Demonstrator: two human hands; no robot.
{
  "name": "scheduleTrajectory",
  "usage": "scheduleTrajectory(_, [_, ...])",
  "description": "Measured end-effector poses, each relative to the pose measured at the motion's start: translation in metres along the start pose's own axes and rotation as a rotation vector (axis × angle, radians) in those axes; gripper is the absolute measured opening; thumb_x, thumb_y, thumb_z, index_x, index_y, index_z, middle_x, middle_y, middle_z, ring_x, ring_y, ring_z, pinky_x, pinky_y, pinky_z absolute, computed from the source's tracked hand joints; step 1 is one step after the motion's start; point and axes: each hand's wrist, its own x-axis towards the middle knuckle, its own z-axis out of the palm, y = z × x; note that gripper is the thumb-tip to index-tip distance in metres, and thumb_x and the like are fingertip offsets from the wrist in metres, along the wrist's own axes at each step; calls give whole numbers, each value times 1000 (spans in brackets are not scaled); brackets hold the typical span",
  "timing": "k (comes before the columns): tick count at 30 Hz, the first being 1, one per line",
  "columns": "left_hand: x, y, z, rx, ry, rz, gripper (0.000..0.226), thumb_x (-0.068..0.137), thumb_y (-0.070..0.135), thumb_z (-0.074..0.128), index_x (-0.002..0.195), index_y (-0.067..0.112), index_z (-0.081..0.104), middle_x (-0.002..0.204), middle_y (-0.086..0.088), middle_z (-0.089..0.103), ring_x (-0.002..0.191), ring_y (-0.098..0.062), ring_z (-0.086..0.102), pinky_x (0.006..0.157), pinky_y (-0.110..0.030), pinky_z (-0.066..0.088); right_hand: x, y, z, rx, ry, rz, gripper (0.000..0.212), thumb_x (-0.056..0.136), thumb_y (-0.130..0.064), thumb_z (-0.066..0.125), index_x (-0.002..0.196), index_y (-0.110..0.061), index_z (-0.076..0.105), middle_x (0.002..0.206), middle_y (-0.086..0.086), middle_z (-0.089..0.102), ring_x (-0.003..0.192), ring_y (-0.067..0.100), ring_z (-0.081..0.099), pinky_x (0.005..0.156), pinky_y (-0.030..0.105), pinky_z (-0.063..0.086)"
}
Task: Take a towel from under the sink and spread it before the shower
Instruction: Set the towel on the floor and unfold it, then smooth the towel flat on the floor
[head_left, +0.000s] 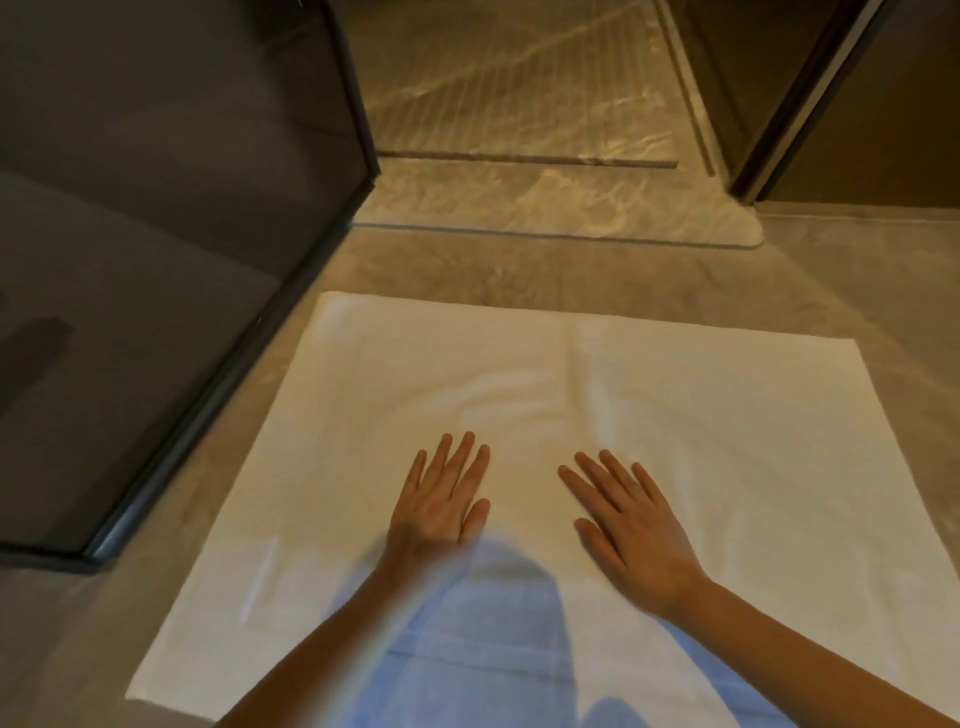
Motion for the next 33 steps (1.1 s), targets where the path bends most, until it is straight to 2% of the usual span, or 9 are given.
scheduleTrajectory(2, [-6, 18, 7, -29, 26, 19, 53, 100, 35, 36, 151, 19, 30, 159, -3, 24, 149, -23, 15, 119, -47, 18, -14, 12, -2, 10, -2, 6, 54, 103, -49, 17, 154, -39, 8, 162, -11, 10, 150, 13, -1, 120, 40, 3])
scheduleTrajectory(6, [-11, 53, 20, 8, -71, -10, 57, 99, 40, 29, 153, 23, 20, 162, -2, 12, 150, -24, 6, 120, -47, 12, -46, 30, -7, 25, -35, 28, 53, 103, -50, 18, 154, -40, 11, 162, -14, 11, 150, 12, 1, 119, 39, 5])
scheduleTrajectory(10, [-10, 59, 14, -21, -55, 39, 58, 98, 40, 33, 153, 22, 24, 161, -2, 19, 148, -23, 15, 119, -47, 16, -52, 26, -25, 92, -34, 1, 53, 101, -53, 18, 153, -43, 9, 162, -18, 8, 150, 9, 1, 119, 37, 5])
scheduleTrajectory(14, [36, 10, -23, 61, 71, 3, 59, 99, 41, 27, 153, 18, 22, 161, -2, 17, 149, -19, 13, 121, -39, 8, 22, 14, -79, 102, 122, -123, 56, 102, -46, 26, 154, -27, 20, 161, -7, 19, 149, 14, 12, 118, 36, 13])
scheduleTrajectory(18, [82, -29, -46, 150, 50, -27, 61, 100, 42, 21, 154, 16, 13, 163, -1, 9, 149, -13, -1, 120, -34, -6, 117, -22, -105, 115, 203, -149, 56, 102, -39, 33, 152, -14, 29, 157, 4, 27, 147, 20, 21, 118, 34, 16])
scheduleTrajectory(22, [98, -54, -36, 207, 45, -101, 58, 101, 38, 22, 153, 12, 18, 161, -5, 16, 149, -17, 6, 118, -35, -9, 184, -72, -67, 185, 114, -59, 56, 104, -33, 33, 155, -15, 17, 162, 4, 16, 149, 17, 10, 121, 35, 10])
scheduleTrajectory(25, [122, -85, -34, 151, -18, -243, 56, 103, 34, 17, 153, 14, 1, 163, -1, -1, 149, -15, -6, 116, -30, -16, 223, -106, -35, 206, 105, 38, 56, 105, -34, 26, 156, -18, 11, 163, 0, 10, 150, 15, 5, 121, 34, 5])
scheduleTrajectory(28, [142, -99, -33, 249, -88, -144, 56, 103, 33, 14, 153, 15, -5, 163, 2, -6, 148, -14, -10, 117, -33, -12, 249, -118, -14, 106, 68, 156, 56, 104, -34, 14, 156, -17, 3, 164, -1, 3, 150, 16, 0, 121, 37, 2])
scheduleTrajectory(33, [150, -126, -29, 193, -87, -22, 55, 104, 32, 16, 154, 18, -4, 162, 6, -6, 147, -8, -12, 119, -29, -11, 262, -111, 2, 1, 71, 139, 59, 102, -40, 6, 155, -17, -3, 164, -2, -1, 150, 16, -7, 121, 38, -3])
